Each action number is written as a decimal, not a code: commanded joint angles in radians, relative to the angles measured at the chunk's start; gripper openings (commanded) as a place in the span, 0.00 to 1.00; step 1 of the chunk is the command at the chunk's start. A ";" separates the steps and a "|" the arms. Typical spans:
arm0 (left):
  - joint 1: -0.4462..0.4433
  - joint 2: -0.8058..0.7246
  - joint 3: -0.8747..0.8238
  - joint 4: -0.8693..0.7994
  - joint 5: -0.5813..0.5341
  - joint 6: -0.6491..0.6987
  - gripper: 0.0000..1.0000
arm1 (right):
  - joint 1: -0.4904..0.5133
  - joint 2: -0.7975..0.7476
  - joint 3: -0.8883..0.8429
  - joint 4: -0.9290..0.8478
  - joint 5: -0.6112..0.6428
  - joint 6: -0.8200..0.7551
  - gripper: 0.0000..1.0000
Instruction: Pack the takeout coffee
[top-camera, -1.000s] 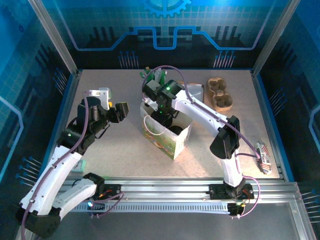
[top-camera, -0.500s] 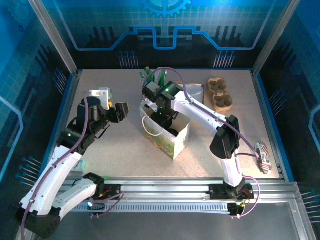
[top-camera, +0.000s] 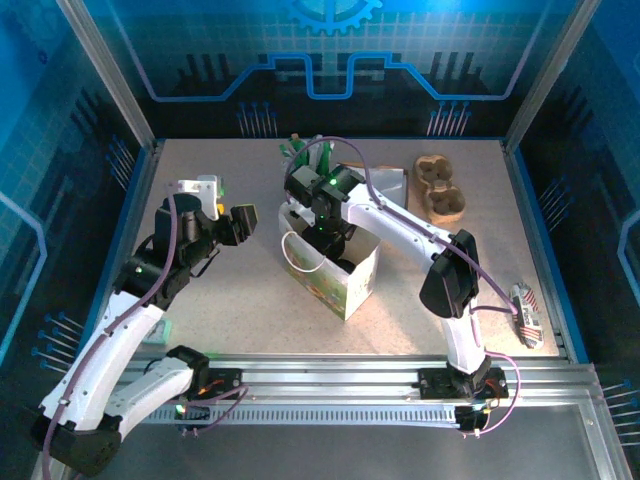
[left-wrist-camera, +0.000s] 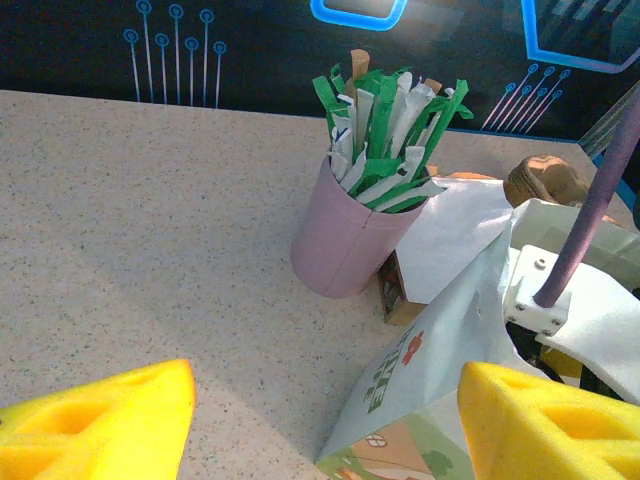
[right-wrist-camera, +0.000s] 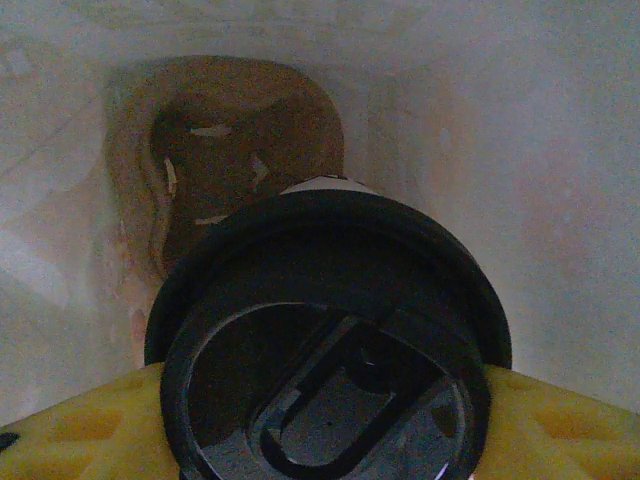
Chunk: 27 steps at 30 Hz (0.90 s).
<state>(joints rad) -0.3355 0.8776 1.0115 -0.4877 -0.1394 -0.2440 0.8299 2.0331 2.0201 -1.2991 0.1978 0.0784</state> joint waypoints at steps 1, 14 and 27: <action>0.009 -0.014 -0.016 0.018 -0.017 0.008 0.71 | 0.002 0.026 -0.027 -0.005 -0.017 0.011 0.53; 0.009 -0.017 -0.017 0.019 -0.020 0.009 0.71 | 0.002 0.025 -0.039 0.005 -0.012 0.010 0.53; 0.010 -0.011 -0.019 0.020 -0.021 0.009 0.71 | 0.006 0.030 -0.017 0.002 0.004 0.009 0.54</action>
<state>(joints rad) -0.3355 0.8753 1.0103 -0.4873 -0.1429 -0.2440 0.8299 2.0331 2.0056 -1.2785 0.2008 0.0784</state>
